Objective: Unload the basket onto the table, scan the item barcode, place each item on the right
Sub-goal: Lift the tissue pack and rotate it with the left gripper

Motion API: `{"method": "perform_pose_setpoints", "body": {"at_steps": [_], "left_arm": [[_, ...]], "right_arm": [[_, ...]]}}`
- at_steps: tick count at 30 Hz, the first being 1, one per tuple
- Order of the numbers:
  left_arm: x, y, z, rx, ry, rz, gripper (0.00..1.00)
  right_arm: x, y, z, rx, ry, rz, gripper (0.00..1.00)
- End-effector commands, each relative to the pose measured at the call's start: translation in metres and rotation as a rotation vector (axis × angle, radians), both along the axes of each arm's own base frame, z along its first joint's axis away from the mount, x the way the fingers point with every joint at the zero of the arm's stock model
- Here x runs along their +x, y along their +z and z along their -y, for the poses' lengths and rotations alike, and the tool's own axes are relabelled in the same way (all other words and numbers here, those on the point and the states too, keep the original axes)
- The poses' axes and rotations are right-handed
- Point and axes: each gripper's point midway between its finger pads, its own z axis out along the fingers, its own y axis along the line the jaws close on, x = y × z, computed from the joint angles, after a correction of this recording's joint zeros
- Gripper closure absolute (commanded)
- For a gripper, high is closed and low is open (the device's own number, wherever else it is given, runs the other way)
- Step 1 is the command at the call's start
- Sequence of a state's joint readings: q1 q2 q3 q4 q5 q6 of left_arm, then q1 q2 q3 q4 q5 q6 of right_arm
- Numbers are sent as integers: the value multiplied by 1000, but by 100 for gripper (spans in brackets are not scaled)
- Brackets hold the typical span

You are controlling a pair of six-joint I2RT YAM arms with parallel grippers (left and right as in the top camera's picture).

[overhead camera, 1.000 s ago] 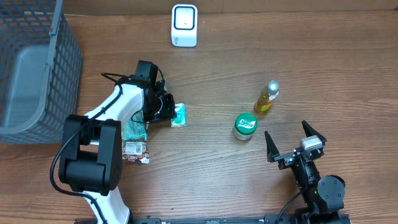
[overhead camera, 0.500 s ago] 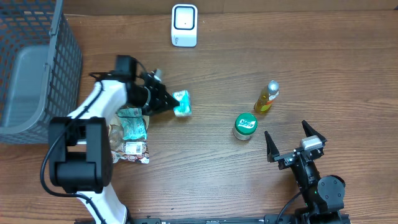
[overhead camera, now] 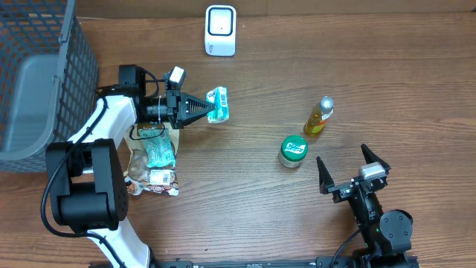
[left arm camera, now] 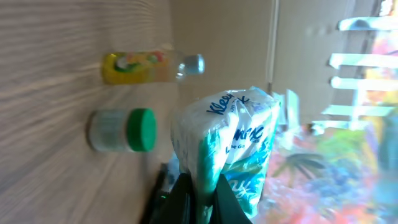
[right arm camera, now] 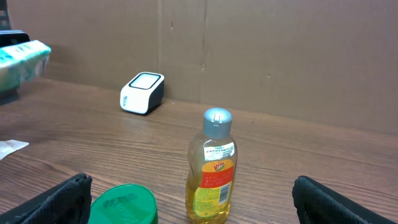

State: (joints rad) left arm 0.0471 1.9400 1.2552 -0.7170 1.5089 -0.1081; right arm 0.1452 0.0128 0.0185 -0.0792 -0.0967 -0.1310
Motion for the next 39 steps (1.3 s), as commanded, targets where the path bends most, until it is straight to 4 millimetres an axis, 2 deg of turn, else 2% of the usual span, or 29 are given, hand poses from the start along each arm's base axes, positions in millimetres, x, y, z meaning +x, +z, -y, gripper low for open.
{"method": "perform_pose_setpoints", "body": {"at_steps": [1,4,8,16,20,24,29,39], "left_arm": [[-6,25,4,-72,-22,31,96],[-13,31,4,-73,-21,8,96],[-28,49,5,-72,-20,28,96],[-67,117,6,-64,-26,195,96],[-88,143,8,-63,-33,215,96],[-103,160,9,-62,-35,233,96],[-112,169,9,-61,-36,254,96],[-110,166,9,-38,-30,245,96]], "right_arm": [[0,-2,2,2,-9,1,0],[0,-2,2,2,-9,1,0],[0,-2,2,2,-9,1,0],[0,-2,2,2,-9,1,0],[0,-2,2,2,-9,1,0],[0,-2,2,2,-9,1,0],[0,-2,2,2,-9,1,0],[0,-2,2,3,-9,1,0]]}}
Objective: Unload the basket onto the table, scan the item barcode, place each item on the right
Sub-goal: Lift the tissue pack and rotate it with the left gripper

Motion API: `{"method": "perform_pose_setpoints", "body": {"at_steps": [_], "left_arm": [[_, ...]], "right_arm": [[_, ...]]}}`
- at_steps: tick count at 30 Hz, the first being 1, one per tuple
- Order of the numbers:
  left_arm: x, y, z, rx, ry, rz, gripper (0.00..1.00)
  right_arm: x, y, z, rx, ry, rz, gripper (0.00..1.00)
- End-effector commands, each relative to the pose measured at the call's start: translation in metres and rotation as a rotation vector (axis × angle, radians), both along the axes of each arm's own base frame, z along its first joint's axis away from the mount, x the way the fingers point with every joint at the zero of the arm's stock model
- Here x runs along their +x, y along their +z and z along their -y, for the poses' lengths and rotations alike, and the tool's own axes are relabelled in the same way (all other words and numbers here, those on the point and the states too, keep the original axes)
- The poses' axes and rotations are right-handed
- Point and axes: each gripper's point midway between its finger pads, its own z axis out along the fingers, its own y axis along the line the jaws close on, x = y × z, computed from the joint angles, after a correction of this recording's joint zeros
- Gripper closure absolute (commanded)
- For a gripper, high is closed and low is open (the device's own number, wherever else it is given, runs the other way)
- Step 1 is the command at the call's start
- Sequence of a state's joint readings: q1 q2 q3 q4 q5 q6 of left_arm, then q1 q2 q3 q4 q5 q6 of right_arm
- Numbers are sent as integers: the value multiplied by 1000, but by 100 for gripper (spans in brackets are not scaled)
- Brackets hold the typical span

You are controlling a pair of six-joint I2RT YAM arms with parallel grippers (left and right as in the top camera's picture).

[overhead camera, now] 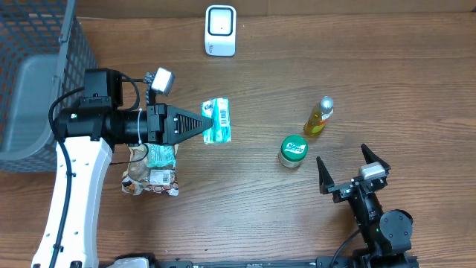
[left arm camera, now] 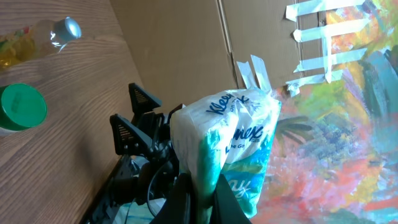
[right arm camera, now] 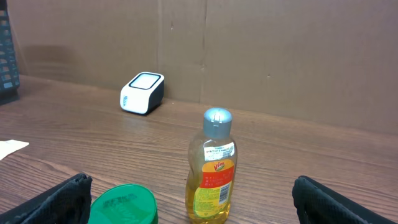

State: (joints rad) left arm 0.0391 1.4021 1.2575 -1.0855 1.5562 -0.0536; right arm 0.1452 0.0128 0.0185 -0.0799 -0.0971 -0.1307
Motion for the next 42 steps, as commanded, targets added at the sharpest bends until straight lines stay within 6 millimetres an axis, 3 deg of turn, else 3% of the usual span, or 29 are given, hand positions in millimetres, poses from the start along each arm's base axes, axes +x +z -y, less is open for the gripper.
{"method": "perform_pose_setpoints", "body": {"at_steps": [1,16,42], "left_arm": [[-4,7,2,6,-5,19,96],[16,-37,-7,266,106,-15,96],[44,-112,-54,774,359,-140,95]], "right_arm": [[0,-2,2,2,-9,2,0],[0,-2,2,2,-9,2,0],[0,-2,2,2,-9,2,0]]}}
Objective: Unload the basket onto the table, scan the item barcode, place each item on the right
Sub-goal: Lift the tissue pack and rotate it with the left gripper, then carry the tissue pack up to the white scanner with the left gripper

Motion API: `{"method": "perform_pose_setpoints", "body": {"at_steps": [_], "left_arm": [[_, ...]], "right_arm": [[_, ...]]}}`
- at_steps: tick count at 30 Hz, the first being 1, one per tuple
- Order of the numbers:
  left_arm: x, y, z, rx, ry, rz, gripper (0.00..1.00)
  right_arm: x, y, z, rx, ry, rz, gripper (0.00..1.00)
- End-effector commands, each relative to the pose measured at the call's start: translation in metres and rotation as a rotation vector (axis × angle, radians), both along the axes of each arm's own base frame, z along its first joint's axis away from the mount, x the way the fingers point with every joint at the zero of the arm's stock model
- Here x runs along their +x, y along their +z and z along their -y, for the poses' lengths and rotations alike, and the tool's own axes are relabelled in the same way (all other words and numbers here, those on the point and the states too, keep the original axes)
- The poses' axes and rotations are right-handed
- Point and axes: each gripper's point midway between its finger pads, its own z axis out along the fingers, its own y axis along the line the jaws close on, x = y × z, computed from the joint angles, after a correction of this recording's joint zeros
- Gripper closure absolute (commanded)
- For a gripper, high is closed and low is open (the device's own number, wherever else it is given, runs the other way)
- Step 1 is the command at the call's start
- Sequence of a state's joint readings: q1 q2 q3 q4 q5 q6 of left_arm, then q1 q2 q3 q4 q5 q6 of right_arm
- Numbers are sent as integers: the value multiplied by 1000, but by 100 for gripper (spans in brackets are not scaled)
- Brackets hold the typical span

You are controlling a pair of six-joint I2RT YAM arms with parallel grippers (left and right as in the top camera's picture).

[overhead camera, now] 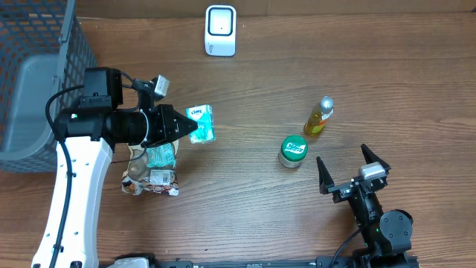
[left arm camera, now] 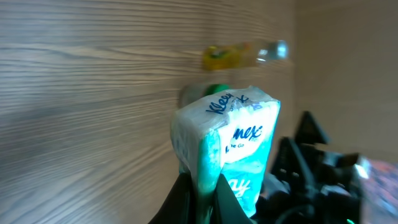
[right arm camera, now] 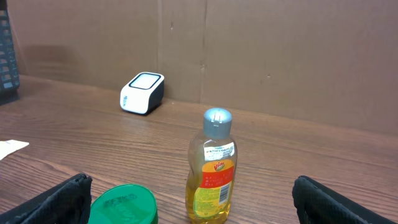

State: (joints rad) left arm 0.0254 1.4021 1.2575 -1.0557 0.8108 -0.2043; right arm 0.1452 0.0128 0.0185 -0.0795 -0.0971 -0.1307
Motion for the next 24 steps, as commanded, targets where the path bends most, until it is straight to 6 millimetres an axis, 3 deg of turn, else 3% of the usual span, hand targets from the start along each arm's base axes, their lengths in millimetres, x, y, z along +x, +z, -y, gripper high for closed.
{"method": "perform_pose_setpoints", "body": {"at_steps": [1,6,9,17,20,24], "left_arm": [[3,-7,-10,126,60,-7,95],[5,-15,-8,209,85,-14,96],[10,-9,-6,250,120,-5,96],[35,57,1,411,184,122,96],[55,77,5,492,194,151,96],[93,86,5,606,221,173,96]], "right_arm": [[0,-2,2,2,-9,2,0],[0,-2,2,2,-9,2,0],[0,-2,2,2,-9,2,0],[0,-2,2,2,-9,2,0],[0,-2,2,2,-9,2,0],[0,-2,2,2,-9,2,0]]}}
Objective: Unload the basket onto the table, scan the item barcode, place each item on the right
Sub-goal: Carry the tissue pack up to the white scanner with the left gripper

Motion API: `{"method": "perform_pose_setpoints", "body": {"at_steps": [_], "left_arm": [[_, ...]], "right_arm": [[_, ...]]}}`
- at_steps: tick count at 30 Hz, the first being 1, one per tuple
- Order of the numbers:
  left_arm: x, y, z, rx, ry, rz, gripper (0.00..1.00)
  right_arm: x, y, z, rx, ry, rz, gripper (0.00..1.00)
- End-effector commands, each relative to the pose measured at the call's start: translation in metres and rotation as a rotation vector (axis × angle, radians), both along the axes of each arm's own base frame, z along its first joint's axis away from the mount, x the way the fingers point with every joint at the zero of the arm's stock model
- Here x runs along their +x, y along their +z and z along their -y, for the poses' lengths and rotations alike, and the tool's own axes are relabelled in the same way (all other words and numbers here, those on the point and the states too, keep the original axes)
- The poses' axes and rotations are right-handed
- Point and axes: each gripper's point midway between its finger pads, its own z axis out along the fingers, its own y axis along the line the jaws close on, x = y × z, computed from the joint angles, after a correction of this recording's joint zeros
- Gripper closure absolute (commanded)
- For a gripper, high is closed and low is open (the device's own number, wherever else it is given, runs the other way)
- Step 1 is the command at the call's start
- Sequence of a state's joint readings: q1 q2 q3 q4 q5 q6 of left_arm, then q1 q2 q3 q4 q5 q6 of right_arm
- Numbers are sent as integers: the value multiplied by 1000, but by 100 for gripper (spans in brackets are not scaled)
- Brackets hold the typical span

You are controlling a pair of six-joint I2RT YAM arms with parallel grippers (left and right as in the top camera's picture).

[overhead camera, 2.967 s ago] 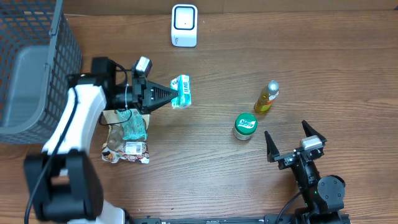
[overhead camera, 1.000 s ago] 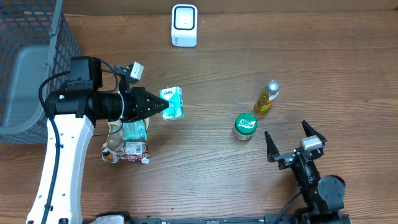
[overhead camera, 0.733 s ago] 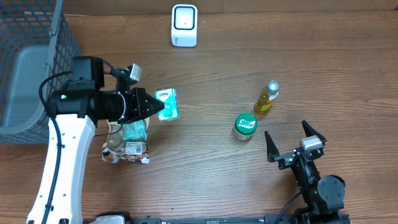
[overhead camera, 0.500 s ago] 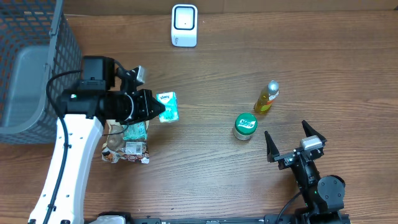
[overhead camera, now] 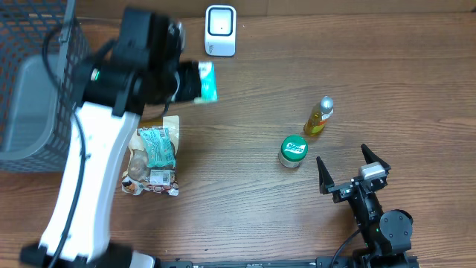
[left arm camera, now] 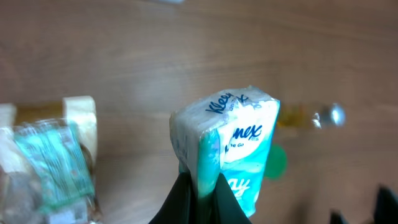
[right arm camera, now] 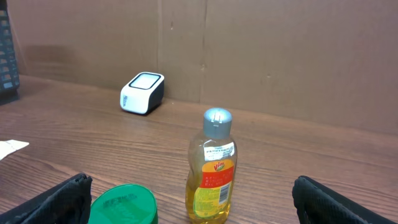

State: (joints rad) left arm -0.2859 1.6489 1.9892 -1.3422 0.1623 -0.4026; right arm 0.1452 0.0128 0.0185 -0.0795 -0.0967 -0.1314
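Observation:
A white and teal Kleenex tissue pack [overhead camera: 206, 80] hangs above the table, with my left gripper [left arm camera: 200, 186] shut on its lower edge. The pack [left arm camera: 233, 143] fills the middle of the left wrist view, logo side toward the camera. In the overhead view it sits just below and left of the white barcode scanner [overhead camera: 221, 30], which stands at the table's far edge. My right gripper [overhead camera: 341, 153] rests open at the near right with nothing between its fingers. It faces the scanner [right arm camera: 142, 93] from afar.
A yellow bottle [overhead camera: 320, 115] and a green-lidded jar [overhead camera: 293, 150] stand at the right of the middle. Snack bags [overhead camera: 152, 160] lie on the table below my left arm. A dark mesh basket [overhead camera: 37, 74] takes up the far left corner.
My left arm has moved the tissue pack away from the snack bags toward the scanner, and the wrist now looks down on the table. The right arm is unchanged.
My left gripper held the tissue pack over the table's middle left at every moment. First it was level, then its barcode label faced up, then it was turned and a little further left. It is now just short of the scanner. The right gripper stayed open.

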Motion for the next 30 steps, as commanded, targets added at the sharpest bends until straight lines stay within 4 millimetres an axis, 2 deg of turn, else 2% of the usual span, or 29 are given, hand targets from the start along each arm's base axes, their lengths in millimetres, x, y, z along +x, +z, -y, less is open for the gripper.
{"method": "perform_pose_setpoints", "body": {"at_steps": [1,5,10,15,22,30], "left_arm": [[45,-5,-12,148,80,29,96],[98,-9,-12,233,99,108,96],[161,-33,-18,422,138,237,96],[208,-60,1,554,90,345,96],[254,-91,32,775,-11,485,96],[287,-140,36,1078,-187,516,96]], "right_arm": [[0,-2,2,3,-9,2,0],[0,-2,2,3,-9,2,0],[0,-2,2,3,-9,2,0],[0,-2,2,3,-9,2,0],[0,-2,2,3,-9,2,0],[0,-2,2,3,-9,2,0]]}}
